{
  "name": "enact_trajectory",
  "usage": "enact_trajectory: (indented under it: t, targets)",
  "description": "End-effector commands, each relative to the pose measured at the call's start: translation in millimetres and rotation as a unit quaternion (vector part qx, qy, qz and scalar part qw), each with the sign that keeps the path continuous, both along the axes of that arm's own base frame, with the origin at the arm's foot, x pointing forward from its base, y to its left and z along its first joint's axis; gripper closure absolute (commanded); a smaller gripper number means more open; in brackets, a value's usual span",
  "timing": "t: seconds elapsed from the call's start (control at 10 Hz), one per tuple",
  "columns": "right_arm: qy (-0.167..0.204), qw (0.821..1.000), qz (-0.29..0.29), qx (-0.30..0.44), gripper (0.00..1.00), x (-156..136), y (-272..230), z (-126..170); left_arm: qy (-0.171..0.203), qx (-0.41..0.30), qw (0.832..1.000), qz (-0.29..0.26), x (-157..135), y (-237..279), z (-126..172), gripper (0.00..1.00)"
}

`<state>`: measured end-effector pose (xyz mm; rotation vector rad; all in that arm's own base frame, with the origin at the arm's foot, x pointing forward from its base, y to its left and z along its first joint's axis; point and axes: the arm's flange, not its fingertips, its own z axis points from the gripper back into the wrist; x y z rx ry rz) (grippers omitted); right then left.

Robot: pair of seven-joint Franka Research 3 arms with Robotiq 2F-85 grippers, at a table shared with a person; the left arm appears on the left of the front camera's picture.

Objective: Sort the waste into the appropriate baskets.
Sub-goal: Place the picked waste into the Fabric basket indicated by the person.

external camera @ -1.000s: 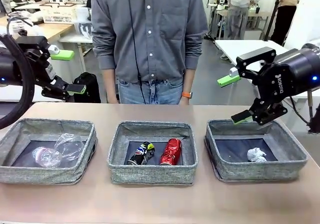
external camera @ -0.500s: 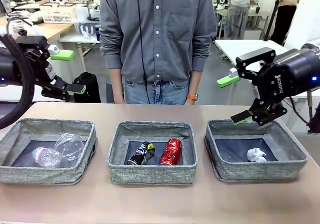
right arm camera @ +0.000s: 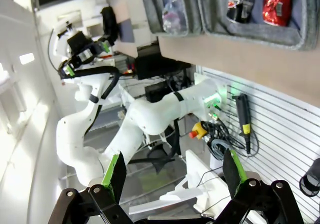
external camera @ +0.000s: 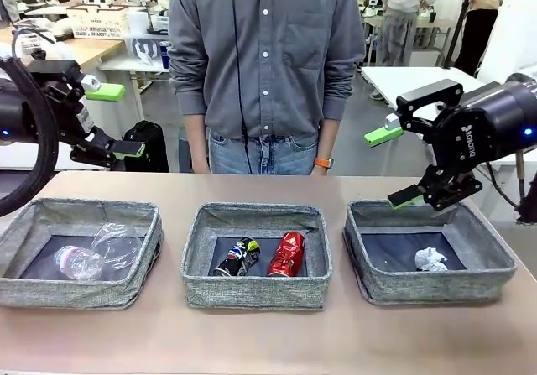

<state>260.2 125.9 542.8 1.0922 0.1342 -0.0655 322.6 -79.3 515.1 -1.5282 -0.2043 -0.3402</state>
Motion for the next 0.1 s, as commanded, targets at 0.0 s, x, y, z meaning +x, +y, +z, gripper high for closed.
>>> enact_trajectory:
  t: [0.0]
  targets:
    - [-0.012,1.000,0.006,0.007,0.00,1.6,0.2,1.7,-0.009,-0.012,1.000,0.000,-4.9,-2.7,-1.5,0.00]
